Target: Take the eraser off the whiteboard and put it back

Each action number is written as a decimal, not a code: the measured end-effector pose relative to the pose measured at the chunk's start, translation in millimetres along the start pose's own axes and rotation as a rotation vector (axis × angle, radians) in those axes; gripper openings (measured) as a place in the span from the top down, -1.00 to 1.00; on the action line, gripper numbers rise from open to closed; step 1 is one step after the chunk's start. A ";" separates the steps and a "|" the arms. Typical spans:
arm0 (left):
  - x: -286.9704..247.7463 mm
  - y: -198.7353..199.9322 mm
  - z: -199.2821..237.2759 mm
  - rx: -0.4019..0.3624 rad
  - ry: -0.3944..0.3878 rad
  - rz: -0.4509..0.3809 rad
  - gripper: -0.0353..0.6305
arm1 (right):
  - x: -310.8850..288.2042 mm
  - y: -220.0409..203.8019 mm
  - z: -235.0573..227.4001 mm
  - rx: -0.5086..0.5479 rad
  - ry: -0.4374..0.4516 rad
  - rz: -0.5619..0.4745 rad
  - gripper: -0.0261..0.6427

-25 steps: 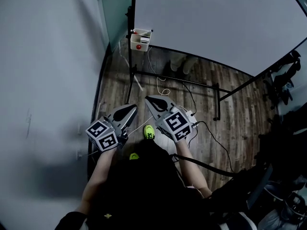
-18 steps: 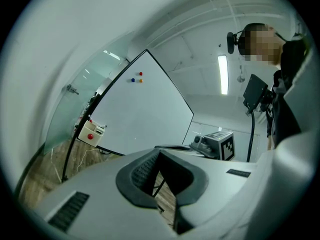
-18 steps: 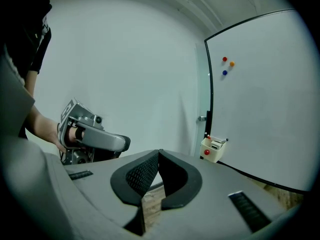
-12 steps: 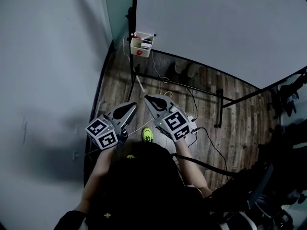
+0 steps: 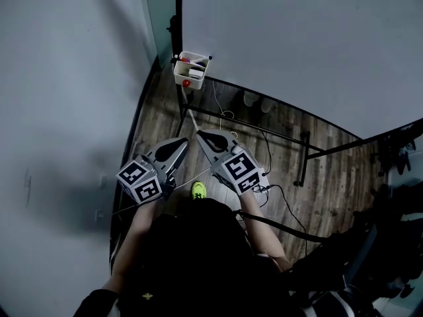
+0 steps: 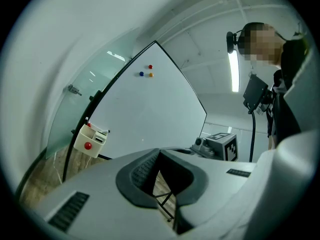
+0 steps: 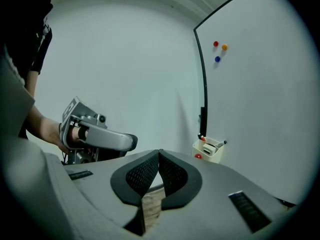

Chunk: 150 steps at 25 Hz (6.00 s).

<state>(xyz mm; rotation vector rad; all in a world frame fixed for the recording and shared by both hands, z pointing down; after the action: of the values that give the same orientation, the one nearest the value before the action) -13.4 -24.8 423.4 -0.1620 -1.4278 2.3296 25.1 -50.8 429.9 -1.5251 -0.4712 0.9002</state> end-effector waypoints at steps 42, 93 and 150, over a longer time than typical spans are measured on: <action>-48.1 22.5 106.5 0.017 0.032 0.015 0.89 | -108.9 -3.1 -88.8 0.079 -0.023 0.053 0.78; -32.3 17.9 190.2 0.158 0.038 0.027 0.89 | -212.0 -42.5 -145.8 0.189 -0.143 0.227 0.40; -39.9 35.9 141.0 0.040 0.012 -0.015 0.89 | -146.4 47.1 -135.6 0.138 -0.168 0.017 0.47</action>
<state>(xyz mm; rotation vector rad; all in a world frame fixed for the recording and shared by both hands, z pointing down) -29.5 -171.6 454.0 -0.1526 -1.3714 2.3389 29.1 -255.4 417.5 -1.3364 -0.5072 1.0576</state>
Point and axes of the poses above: the fingertips, and each gripper's own axes: x backward along the fingers, z to its left, y out of its top, the point moved 1 cm from there along x, backward along the fingers, and after that the axes turned 14 degrees about -y, right-handed, at the moved point
